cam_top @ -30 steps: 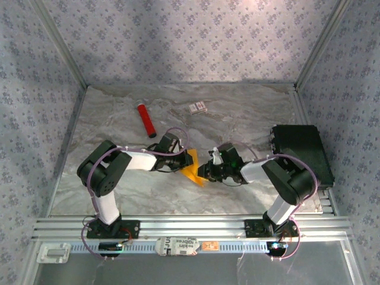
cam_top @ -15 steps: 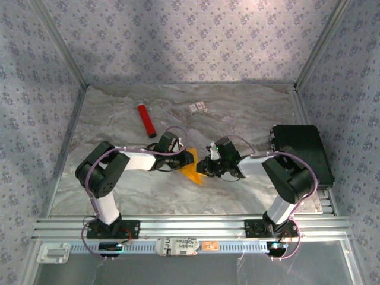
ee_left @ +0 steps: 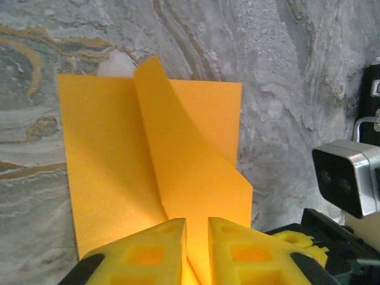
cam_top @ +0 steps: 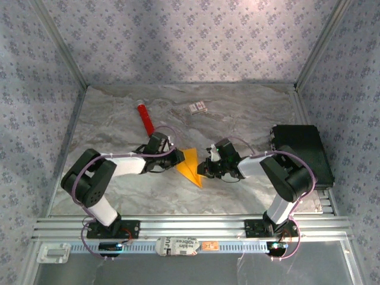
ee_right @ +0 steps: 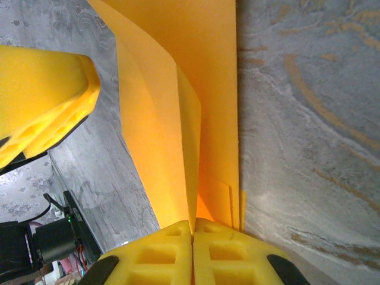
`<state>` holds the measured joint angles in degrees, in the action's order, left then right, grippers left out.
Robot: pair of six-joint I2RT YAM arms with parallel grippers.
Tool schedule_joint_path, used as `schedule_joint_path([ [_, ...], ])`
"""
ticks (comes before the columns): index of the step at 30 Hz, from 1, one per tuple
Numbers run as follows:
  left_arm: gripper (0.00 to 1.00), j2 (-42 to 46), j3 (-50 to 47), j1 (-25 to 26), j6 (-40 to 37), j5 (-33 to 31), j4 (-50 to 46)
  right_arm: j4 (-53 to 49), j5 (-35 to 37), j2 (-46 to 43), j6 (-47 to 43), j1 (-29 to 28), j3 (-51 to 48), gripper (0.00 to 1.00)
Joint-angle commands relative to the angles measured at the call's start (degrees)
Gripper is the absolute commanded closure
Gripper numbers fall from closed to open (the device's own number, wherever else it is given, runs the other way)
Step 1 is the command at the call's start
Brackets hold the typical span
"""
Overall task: Fold a paper plane with a square sheet of paper (pick it up from the middle)
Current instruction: Fourth fold the wing at the center of the table.
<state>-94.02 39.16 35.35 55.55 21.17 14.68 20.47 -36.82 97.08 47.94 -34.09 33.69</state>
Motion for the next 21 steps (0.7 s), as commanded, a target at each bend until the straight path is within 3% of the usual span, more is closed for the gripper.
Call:
schedule_joint_path([
  [1, 0.88, -2.22, 1.08, 0.01, -0.18, 1.13, -0.56, 1.22, 1.09, 0.02, 1.22, 0.35, -1.25, 0.93],
  [10, 0.93, -5.17, 1.04, -0.01, 0.7, 0.83, -3.28, 3.55, 1.93, -0.17, 2.59, 0.41, -3.2, 0.95],
  [21, 0.89, 0.12, 0.9, 0.19, -1.1, 1.63, -1.53, 3.28, 1.84, 1.47, 2.77, 0.25, -3.11, 0.95],
])
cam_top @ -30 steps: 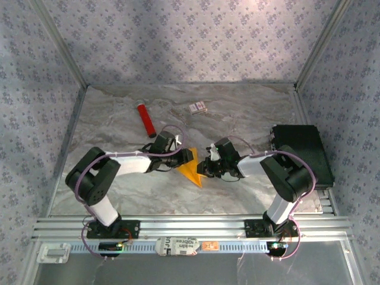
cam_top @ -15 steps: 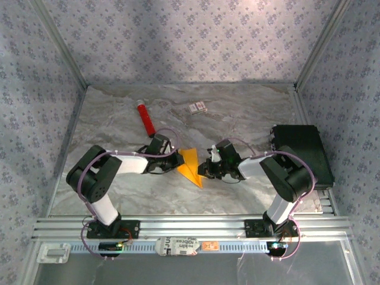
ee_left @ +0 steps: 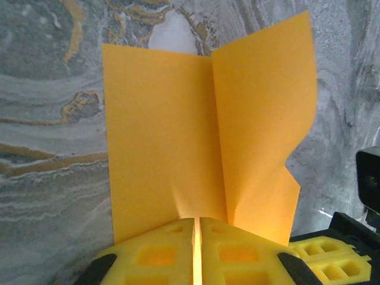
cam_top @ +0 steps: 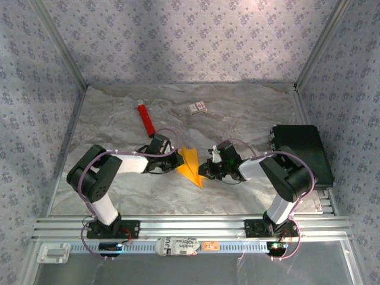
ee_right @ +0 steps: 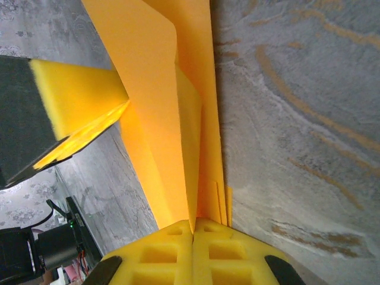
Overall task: Fold a paper plane with a square sheet of paper (pick it up from the middle)
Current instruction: Fourth fold the wing at the center of the table.
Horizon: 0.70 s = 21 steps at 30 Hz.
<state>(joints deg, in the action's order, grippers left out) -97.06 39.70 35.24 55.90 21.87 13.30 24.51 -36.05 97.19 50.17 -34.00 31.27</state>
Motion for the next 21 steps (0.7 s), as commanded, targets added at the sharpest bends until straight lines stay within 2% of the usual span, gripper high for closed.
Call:
schedule_joint_path([
  [1, 0.89, 3.78, 0.58, 0.46, -1.85, 1.33, 0.43, -0.99, 1.17, 1.34, 0.46, 0.16, -0.7, 0.95],
  [6, 0.89, 3.27, 4.63, 2.15, -4.74, 4.9, -0.02, -1.05, 1.45, 1.56, 0.53, 0.17, -1.03, 0.95],
  [11, 0.9, -1.78, 7.94, 3.19, -4.1, 7.66, -0.2, -1.13, 1.27, 2.22, 0.54, 0.25, -0.98, 0.96],
  [21, 0.93, -9.99, 10.93, 3.43, -3.34, 5.25, -3.37, -1.18, 1.12, 2.75, 0.8, 0.25, -1.12, 0.96],
])
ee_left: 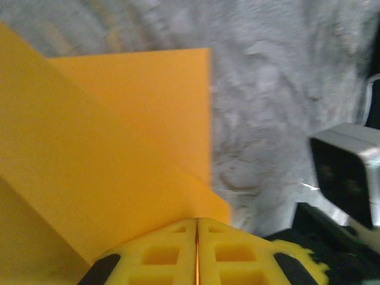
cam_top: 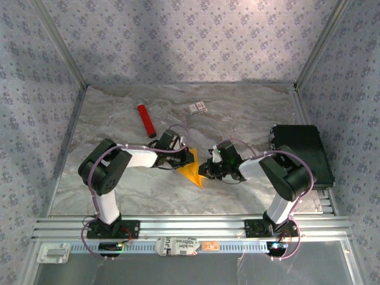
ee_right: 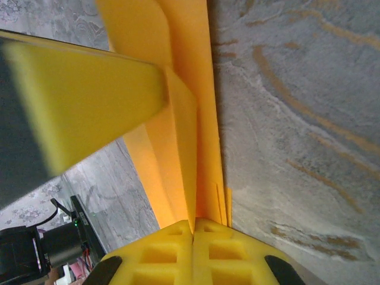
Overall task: Fold a paper plane with a square sheet of paper (pick it up from the middle)
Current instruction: Fourth fold the wing at the center of the table.
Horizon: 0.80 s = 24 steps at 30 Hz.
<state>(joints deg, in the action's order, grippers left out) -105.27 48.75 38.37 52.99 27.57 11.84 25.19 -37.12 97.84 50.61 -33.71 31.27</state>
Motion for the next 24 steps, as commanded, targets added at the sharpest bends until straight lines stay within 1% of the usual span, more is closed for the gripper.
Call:
schedule_joint_path([
  [1, 0.93, -2.19, 2.0, 0.25, -0.43, -0.66, -2.42, -1.9, 2.12, 2.1, 0.37, 0.02, -1.16, 0.96],
  [8, 0.94, -2.99, 2.41, 0.29, -1.66, -1.38, -5.77, -2.23, 1.7, 1.98, 0.31, 0.04, -0.68, 0.95],
  [11, 0.94, -2.92, 2.85, 0.38, -2.51, -1.38, -7.0, -2.43, 1.71, 1.45, 0.43, -0.01, -0.42, 0.92],
  [14, 0.94, -2.94, 3.19, 0.31, -3.13, -1.13, -7.63, -3.18, 1.36, -0.43, 0.41, -0.33, -0.32, 0.9],
  [17, 0.94, -2.88, 3.18, 0.45, -3.11, -0.98, -7.62, -6.14, 1.87, -3.69, -0.63, -1.19, 0.0, 0.85],
  [21, 0.94, -2.9, 3.1, 0.49, -2.98, -1.01, -7.27, -8.44, 1.59, -6.13, -1.52, -2.46, -0.3, 0.83],
  [24, 0.94, -2.92, 3.1, 0.57, -2.77, -0.94, -6.96, -8.23, 2.17, -6.53, -1.0, -2.92, -1.69, 0.83],
])
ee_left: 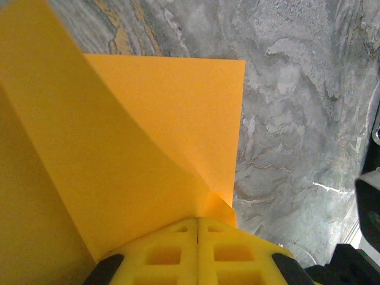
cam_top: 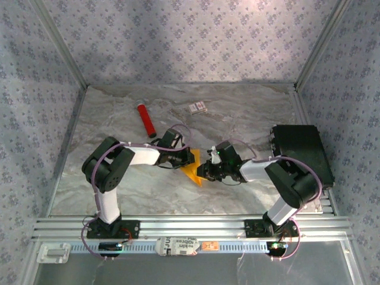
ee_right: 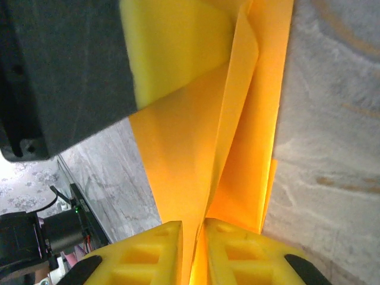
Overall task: Fold a paper plane with a square sheet of paper (pick it up from the middle)
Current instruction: Fourth fold the wing at the center of the table.
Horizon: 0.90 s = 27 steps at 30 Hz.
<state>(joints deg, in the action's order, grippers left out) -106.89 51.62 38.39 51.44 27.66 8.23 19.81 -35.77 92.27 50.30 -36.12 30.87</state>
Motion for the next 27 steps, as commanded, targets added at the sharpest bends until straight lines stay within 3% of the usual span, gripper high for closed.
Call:
schedule_joint_path([
  [1, 0.94, -1.26, 0.24, 0.54, -1.18, -0.95, -3.33, -2.38, 0.47, -0.74, -0.49, -0.68, -1.66, 0.83],
  [11, 0.94, -0.95, -0.05, 0.5, -0.78, -1.22, -3.06, 1.34, 1.47, 1.14, 1.84, -1.76, -5.55, 0.92],
  [27, 0.95, -1.3, -0.15, 0.54, -0.24, -1.56, -2.62, 1.33, 1.54, -2.62, 2.88, -3.84, -9.16, 0.9],
])
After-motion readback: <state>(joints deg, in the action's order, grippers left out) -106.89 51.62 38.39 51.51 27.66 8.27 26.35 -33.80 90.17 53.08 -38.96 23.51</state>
